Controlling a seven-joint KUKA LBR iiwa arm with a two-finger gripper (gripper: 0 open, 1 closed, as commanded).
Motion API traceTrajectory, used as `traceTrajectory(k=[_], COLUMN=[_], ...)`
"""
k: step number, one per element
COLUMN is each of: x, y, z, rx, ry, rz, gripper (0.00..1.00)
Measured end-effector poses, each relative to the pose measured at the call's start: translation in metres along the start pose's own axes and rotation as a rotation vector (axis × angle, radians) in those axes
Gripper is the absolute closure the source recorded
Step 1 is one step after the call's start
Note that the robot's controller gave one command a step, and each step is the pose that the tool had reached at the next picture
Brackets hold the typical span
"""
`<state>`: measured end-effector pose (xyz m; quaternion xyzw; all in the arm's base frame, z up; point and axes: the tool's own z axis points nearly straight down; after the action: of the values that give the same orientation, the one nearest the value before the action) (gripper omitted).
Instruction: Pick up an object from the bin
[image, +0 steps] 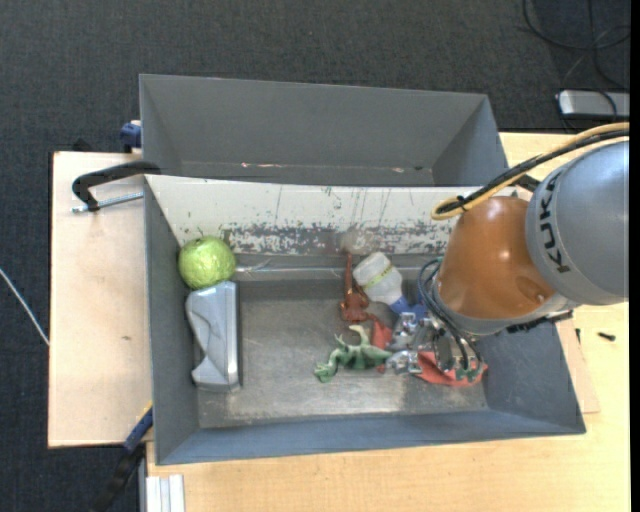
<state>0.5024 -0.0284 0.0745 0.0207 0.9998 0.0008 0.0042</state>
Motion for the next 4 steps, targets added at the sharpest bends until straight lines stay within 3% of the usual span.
traceTrajectory(k=[1, 2, 3, 4], x=[0.0, 0.001, -0.005, 0.002], y=[0.01, 0.035, 0.024, 0.021], z=[-0.048, -0.115, -0.08, -0.085], rx=[0.001, 0.001, 0.0, 0.0], ry=[0.01, 0.008, -0.002, 0.021], rz=[0.026, 0.11, -0.053, -0.149], gripper=[1.0, 1.0, 1.0, 1.0])
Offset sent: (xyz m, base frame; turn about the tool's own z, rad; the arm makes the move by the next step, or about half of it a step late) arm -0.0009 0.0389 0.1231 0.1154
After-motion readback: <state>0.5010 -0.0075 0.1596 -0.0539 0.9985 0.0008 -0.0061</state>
